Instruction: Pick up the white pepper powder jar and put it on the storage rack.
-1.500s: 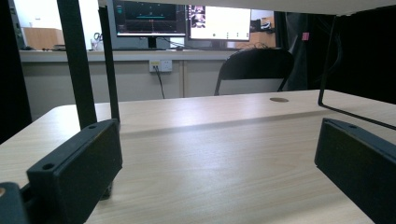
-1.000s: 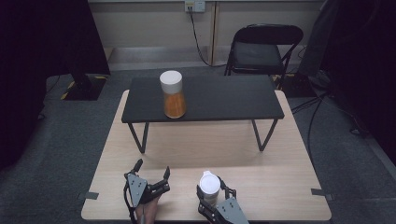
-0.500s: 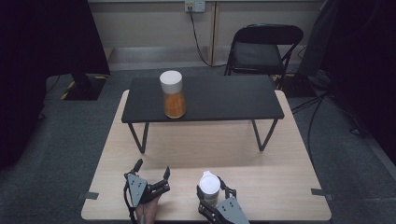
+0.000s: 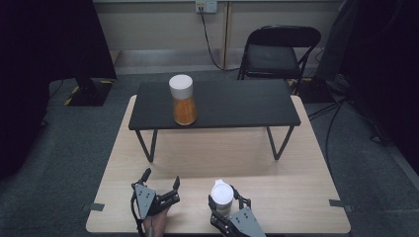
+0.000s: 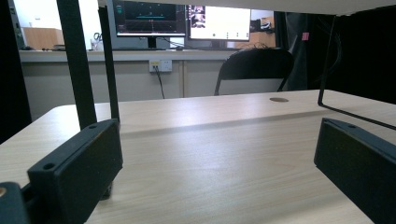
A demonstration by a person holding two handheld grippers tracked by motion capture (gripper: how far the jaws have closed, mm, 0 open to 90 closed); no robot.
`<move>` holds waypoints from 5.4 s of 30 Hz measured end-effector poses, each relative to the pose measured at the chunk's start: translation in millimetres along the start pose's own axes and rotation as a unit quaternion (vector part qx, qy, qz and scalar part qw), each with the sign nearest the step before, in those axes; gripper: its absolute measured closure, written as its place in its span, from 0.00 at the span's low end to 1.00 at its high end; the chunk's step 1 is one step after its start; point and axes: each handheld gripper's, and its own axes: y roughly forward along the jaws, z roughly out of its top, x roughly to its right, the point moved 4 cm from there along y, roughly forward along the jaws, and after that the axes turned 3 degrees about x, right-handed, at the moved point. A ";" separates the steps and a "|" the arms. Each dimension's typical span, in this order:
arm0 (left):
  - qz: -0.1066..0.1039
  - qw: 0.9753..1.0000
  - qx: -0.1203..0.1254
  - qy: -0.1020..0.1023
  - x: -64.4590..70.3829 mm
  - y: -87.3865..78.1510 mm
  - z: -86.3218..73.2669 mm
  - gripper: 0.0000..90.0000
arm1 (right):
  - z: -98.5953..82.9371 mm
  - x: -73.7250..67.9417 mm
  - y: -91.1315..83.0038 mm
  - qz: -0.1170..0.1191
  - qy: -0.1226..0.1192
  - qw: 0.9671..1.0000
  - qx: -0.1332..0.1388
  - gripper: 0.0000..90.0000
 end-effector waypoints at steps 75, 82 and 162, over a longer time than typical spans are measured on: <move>0.004 1.000 0.000 0.001 1.0 0.0 0.0 0.01 | 122.3 58.5 55.0 0.083 -0.020 0.996 -0.024 0.33; 0.004 1.000 0.000 0.001 1.0 0.0 0.1 0.01 | 139.3 62.3 60.1 0.087 -0.031 0.996 -0.014 0.33; 0.006 1.000 0.000 0.000 1.7 -0.2 -0.1 0.01 | 199.6 93.0 173.1 0.002 0.007 1.000 0.008 0.33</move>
